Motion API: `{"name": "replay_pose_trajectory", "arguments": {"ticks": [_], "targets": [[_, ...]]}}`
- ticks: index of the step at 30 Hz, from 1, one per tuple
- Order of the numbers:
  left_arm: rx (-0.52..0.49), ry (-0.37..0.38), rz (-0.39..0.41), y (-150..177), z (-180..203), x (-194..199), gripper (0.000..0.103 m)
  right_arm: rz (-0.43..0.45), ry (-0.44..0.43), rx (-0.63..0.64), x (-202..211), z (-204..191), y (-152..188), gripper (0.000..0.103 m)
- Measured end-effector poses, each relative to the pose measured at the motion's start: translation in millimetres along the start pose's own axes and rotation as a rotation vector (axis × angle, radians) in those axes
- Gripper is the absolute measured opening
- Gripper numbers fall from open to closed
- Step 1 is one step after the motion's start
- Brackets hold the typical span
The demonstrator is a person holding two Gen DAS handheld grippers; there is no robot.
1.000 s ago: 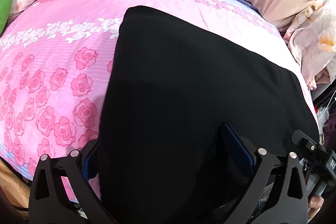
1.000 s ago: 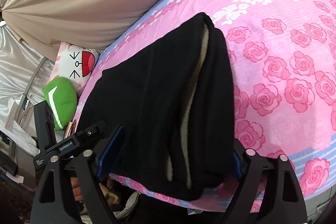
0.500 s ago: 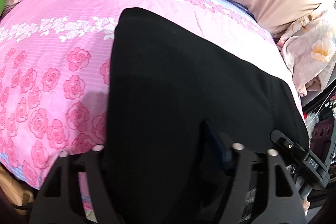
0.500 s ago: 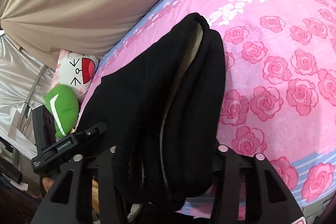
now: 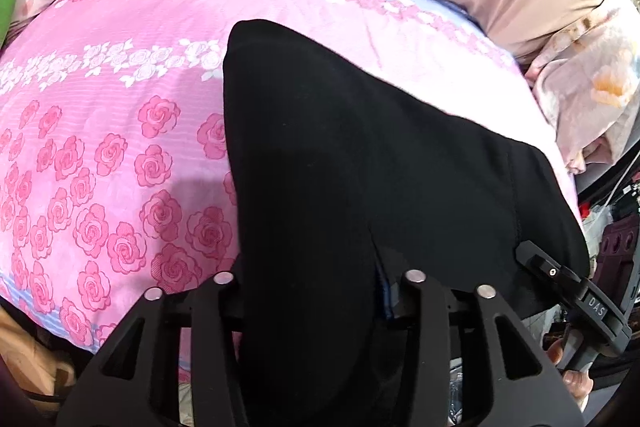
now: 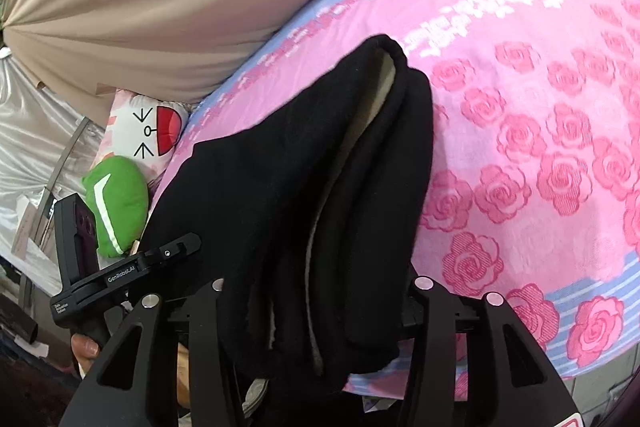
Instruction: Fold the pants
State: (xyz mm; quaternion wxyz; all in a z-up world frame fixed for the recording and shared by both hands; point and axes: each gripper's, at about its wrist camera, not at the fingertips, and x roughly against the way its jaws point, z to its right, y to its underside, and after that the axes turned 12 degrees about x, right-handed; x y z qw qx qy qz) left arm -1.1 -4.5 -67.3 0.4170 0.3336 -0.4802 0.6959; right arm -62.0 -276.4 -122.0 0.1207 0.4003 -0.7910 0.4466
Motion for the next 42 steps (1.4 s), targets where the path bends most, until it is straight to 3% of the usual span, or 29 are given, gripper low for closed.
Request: {"name": "replay_pose_trajectory", "arguments": {"ticks": [8, 13, 16, 22, 23, 24, 25, 27, 28, 36, 42], "targets": [[0.007, -0.020, -0.003, -1.2, -4.4, -7.8, 0.059, -0.013, -0.020, -0.026, -3.6, 6.2, 4.7, 0.056], [0.032, -0.042, 0.006, -3.3, -9.1, -15.2, 0.083, -0.017, -0.013, -0.027, -5.1, 2.9, 5.1, 0.058], [0.060, -0.033, 0.001, -4.1, -14.8, -20.5, 0.092, -0.020, -0.013, -0.023, -5.5, 1.5, 4.2, 0.059], [0.075, 0.006, 0.016, -5.2, -17.0, -26.0, 0.098, -0.024, -0.010, 0.014, -11.4, -11.9, 1.5, 0.076], [0.078, 0.021, 0.018, -5.1, -17.3, -25.4, 0.096, -0.020, -0.002, 0.022, -12.7, -14.2, 1.1, 0.077], [0.074, 0.042, 0.018, -5.0, -16.8, -24.2, 0.075, -0.014, 0.005, 0.027, -13.3, -15.2, 1.1, 0.072], [0.073, 0.082, 0.005, -4.9, -16.2, -21.1, 0.064, -0.010, 0.031, 0.035, -13.6, -16.5, 1.3, 0.064], [0.081, 0.084, 0.018, -5.9, -17.2, -13.3, 0.045, 0.001, 0.032, 0.036, -12.1, -18.1, 1.7, 0.045], [0.078, 0.093, 0.022, -6.1, -17.5, -7.5, 0.038, 0.015, 0.016, 0.027, -8.6, -17.3, 1.4, 0.044], [0.008, 0.154, 0.072, 3.6, -1.2, 41.2, 0.034, 0.077, -0.010, 0.105, 27.8, -43.2, -6.6, 0.039], [0.013, 0.081, 0.018, 12.6, -8.1, 12.6, 0.034, 0.011, 0.032, 0.051, 13.6, -20.4, 12.1, 0.040]]}}
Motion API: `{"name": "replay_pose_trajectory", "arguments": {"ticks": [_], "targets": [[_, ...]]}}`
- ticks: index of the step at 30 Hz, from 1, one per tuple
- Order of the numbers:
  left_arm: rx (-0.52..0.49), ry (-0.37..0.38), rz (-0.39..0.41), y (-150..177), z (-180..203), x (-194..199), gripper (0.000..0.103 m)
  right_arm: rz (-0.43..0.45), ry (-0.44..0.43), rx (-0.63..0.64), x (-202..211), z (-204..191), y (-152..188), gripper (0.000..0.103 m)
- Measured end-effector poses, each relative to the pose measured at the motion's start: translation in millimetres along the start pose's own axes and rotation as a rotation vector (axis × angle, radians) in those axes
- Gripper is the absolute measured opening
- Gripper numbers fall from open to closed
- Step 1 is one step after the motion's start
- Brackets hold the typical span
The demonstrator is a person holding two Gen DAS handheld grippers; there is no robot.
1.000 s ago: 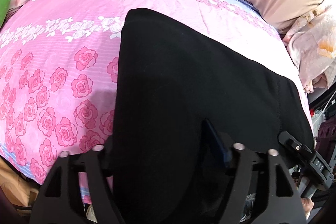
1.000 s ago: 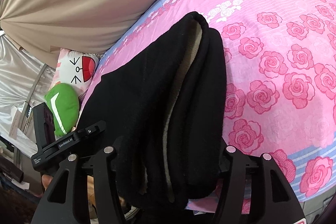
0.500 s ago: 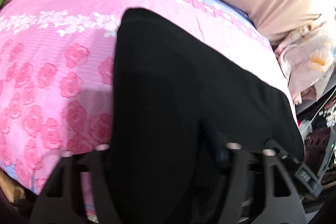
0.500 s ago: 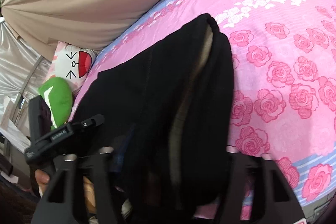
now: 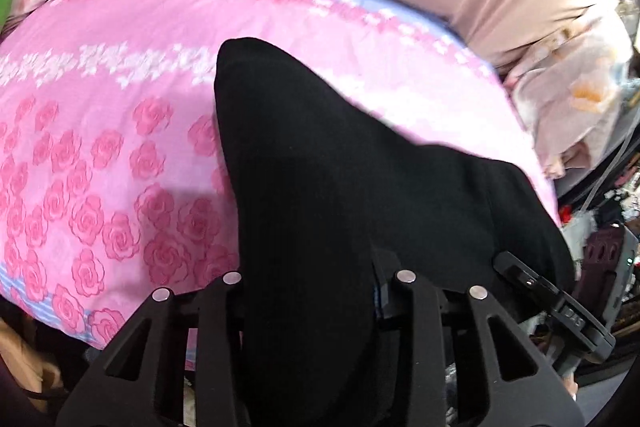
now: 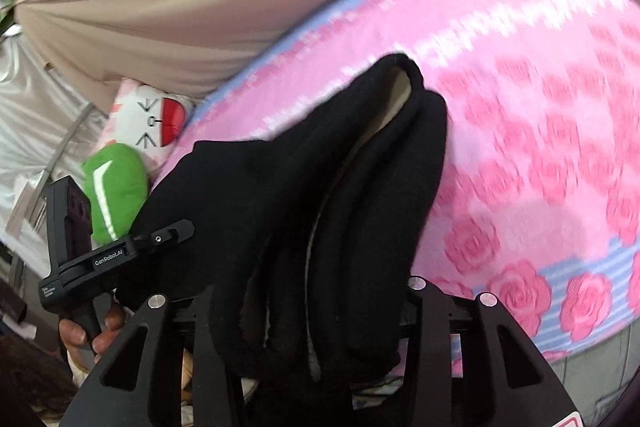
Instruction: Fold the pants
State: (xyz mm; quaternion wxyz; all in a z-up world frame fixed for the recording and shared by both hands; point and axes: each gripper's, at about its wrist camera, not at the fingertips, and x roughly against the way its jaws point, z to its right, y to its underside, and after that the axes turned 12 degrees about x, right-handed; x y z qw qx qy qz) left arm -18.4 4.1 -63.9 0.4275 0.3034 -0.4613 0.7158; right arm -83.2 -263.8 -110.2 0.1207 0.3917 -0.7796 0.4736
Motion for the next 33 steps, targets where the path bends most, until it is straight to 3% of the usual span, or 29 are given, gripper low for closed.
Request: {"name": "replay_pose_trajectory", "arguments": {"ticks": [17, 33], "targets": [[-0.019, 0.033, 0.034, -8.8, 10.9, 25.0, 0.034, 0.071, -0.002, 0.084, 22.8, -34.0, -23.9, 0.040], [-0.099, 0.056, 0.210, -40.6, 37.9, 77.3, 0.034, 0.195, -0.034, 0.188, 52.6, -60.1, -69.8, 0.040]]}}
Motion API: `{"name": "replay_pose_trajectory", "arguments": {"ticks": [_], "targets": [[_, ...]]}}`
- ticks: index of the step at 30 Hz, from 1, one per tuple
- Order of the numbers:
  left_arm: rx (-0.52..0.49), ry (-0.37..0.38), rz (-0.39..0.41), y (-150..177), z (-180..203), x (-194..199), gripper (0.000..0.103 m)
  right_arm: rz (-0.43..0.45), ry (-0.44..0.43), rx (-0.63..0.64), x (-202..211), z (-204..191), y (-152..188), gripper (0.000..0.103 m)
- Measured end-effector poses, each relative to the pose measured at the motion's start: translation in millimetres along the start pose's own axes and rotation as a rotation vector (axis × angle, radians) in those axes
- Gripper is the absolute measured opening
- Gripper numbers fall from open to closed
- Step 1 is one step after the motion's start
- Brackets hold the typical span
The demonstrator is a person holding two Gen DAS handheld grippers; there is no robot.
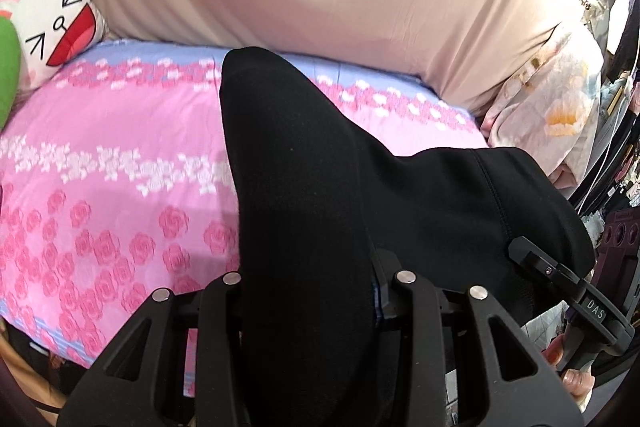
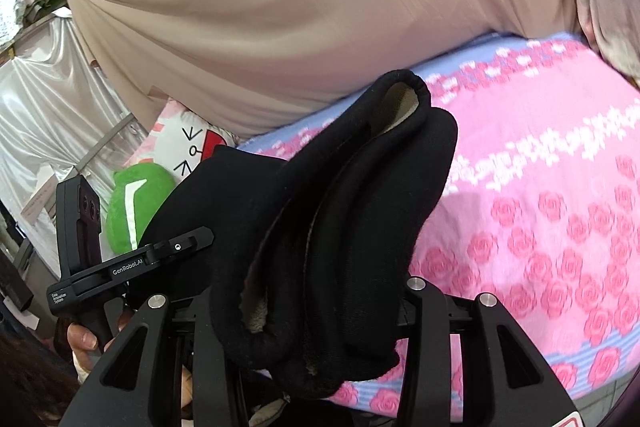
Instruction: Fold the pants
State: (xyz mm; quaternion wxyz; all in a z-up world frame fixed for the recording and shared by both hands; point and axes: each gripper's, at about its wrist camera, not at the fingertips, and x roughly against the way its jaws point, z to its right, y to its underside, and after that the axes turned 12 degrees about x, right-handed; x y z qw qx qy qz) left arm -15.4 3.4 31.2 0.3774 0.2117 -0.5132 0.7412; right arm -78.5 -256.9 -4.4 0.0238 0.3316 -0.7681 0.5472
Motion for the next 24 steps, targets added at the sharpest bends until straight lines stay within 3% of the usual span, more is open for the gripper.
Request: {"name": "replay_pose_trajectory", "arguments": {"ticks": [9, 17, 24], "targets": [[-0.038, 0.030, 0.089, -27.9, 12.0, 18.1, 0.034, 0.070, -0.008, 0.062, 6.7, -9.6, -35.3, 0.039], [-0.118, 0.086, 0.304, -81.8, 34.4, 40.2, 0.035, 0.237, -0.015, 0.176, 17.3, -17.1, -102.7, 0.040], [-0.117, 0.087, 0.439, -151.8, 40.4, -1.9, 0.037, 0.341, -0.057, 0.186, -38.0, 17.1, -174.4, 0.040]]}}
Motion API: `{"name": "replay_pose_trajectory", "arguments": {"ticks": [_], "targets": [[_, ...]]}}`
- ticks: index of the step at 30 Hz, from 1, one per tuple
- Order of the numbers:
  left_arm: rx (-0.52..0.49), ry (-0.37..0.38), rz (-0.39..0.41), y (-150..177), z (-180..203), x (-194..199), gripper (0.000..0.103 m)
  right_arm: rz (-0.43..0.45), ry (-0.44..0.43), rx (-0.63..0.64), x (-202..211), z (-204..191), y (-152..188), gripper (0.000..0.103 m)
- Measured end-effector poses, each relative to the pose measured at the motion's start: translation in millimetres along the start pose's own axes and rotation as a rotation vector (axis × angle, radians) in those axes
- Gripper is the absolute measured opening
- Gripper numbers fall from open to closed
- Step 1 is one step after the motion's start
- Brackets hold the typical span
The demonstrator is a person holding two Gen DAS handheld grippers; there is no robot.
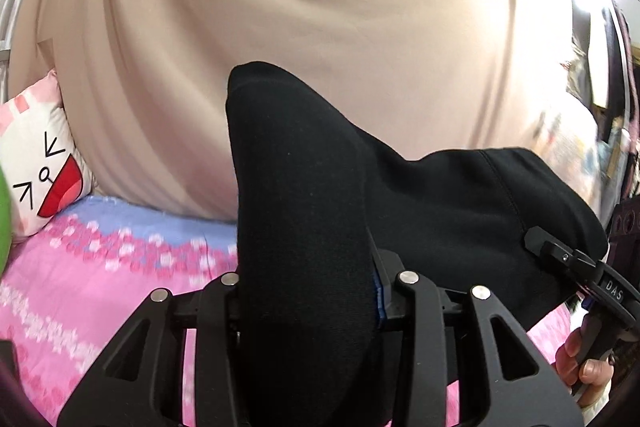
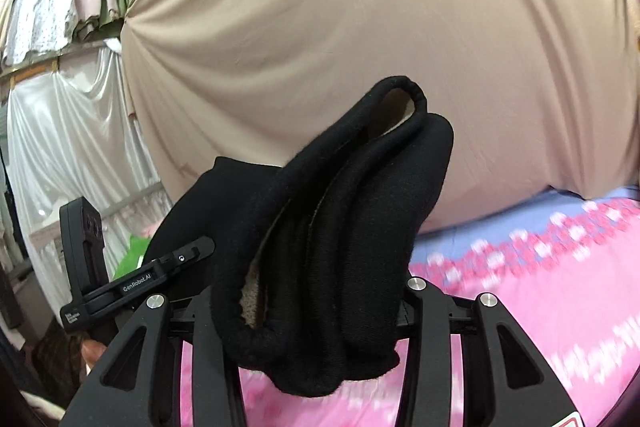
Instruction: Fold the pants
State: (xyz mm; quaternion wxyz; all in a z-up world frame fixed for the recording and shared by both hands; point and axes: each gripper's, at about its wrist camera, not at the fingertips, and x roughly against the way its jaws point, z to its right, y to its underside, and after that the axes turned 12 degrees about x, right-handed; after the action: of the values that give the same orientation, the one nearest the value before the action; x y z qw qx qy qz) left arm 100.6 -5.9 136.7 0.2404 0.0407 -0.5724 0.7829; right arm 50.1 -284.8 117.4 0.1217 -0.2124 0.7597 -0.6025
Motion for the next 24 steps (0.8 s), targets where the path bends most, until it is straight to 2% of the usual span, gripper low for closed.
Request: {"name": "replay_pose_trajectory", "arguments": {"ticks": [4, 6, 8, 10, 13, 14, 15, 16, 17, 18, 19, 20, 21, 22, 24], "targets": [[-0.033, -0.032, 0.041, -8.0, -18.6, -66.0, 0.038, 0.044, -0.004, -0.008, -53.6, 35.8, 7.3, 0.042], [-0.046, -0.044, 0.038, -3.7, -27.7, -98.5, 0.038, 0.029, 0.009, -0.041, -86.5, 58.3, 19.7, 0.042], [-0.062, -0.080, 0.000, 7.0, -39.4, -139.6, 0.038, -0.019, 0.029, -0.088, -120.2, 83.4, 39.8, 0.042], [-0.080, -0.123, -0.061, 24.3, -51.6, -180.7, 0.038, -0.080, 0.046, -0.127, -148.5, 104.7, 61.1, 0.042], [-0.040, -0.162, -0.195, 57.5, -80.0, -238.6, 0.038, -0.215, 0.086, -0.174, -190.3, 133.9, 103.5, 0.043], [-0.023, -0.181, -0.251, 69.1, -90.4, -256.5, 0.039, -0.291, 0.101, -0.200, -206.3, 144.9, 120.9, 0.045], [-0.003, -0.211, -0.342, 86.8, -103.9, -278.7, 0.040, -0.370, 0.116, -0.228, -218.3, 153.3, 136.5, 0.050], [0.014, -0.245, -0.392, 97.7, -114.7, -287.5, 0.051, -0.455, 0.141, -0.262, -228.1, 161.4, 150.8, 0.054], [0.041, -0.249, -0.373, 102.3, -124.0, -285.1, 0.056, -0.507, 0.125, -0.352, -229.4, 173.2, 160.5, 0.057], [0.085, -0.229, -0.348, 100.5, -132.4, -275.5, 0.059, -0.482, 0.107, -0.402, -219.5, 180.3, 157.8, 0.059], [0.112, -0.220, -0.338, 93.8, -138.2, -261.0, 0.059, -0.469, 0.141, -0.401, -209.1, 183.1, 152.2, 0.063], [0.107, -0.231, -0.325, 87.6, -138.4, -248.9, 0.059, -0.439, 0.243, -0.353, -188.2, 183.3, 139.5, 0.068], [0.090, -0.253, -0.298, 80.3, -137.0, -233.9, 0.060, -0.397, 0.329, -0.310, -170.1, 180.8, 129.0, 0.070], [0.064, -0.282, -0.246, 70.5, -133.2, -213.6, 0.065, -0.339, 0.381, -0.245, -150.0, 173.7, 113.8, 0.067], [0.050, -0.294, -0.177, 54.9, -125.5, -190.6, 0.067, -0.323, 0.307, -0.175, -144.9, 156.9, 94.2, 0.022]]}}
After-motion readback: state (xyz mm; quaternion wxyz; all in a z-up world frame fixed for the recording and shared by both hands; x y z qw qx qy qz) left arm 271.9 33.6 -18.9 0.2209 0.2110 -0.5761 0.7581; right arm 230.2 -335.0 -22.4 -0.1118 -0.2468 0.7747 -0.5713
